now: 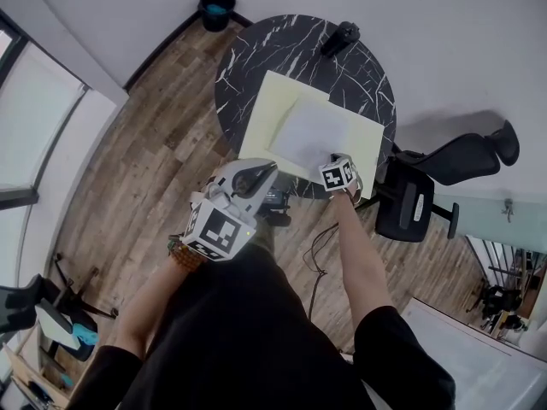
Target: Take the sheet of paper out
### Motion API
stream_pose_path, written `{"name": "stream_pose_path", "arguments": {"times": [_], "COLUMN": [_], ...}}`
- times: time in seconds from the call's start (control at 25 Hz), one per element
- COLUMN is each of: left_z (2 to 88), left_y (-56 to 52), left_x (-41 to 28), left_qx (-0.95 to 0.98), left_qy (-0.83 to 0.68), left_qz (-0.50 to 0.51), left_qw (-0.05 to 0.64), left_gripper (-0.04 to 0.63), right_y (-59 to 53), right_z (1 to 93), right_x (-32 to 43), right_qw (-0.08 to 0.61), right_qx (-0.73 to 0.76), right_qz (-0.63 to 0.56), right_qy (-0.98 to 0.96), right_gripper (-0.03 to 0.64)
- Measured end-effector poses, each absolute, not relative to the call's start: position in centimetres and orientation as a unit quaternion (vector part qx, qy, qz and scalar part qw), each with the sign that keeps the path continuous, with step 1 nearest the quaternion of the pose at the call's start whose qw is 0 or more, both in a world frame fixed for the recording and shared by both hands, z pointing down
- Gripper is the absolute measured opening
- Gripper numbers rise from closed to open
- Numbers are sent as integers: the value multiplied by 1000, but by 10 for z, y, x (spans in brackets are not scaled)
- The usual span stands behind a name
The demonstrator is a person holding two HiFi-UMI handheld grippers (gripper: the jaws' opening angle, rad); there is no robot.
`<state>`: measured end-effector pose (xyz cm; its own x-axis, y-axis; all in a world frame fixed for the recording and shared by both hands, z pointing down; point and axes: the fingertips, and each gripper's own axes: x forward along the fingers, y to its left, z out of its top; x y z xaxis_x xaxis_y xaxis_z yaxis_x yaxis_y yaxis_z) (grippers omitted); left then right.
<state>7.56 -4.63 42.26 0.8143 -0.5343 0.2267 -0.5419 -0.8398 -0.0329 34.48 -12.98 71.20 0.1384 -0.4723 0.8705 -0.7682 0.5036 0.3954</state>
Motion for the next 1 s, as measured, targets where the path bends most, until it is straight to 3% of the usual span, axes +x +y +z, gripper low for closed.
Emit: {"name": "stream_pose_path", "arguments": {"times": [1.0], "left_z": [407], "left_y": [-35], "left_x": [62], "left_qx": [953], "left_qy": [-287], "left_qz": [95], "left_qw": [2], "left_gripper": [17], "right_y": [-110], "right_z": [673], "right_x": [374], "right_qw": [574], "right_qx": [526], "right_qz": [115], "right_qy": [-617], "right_gripper": [-3]}}
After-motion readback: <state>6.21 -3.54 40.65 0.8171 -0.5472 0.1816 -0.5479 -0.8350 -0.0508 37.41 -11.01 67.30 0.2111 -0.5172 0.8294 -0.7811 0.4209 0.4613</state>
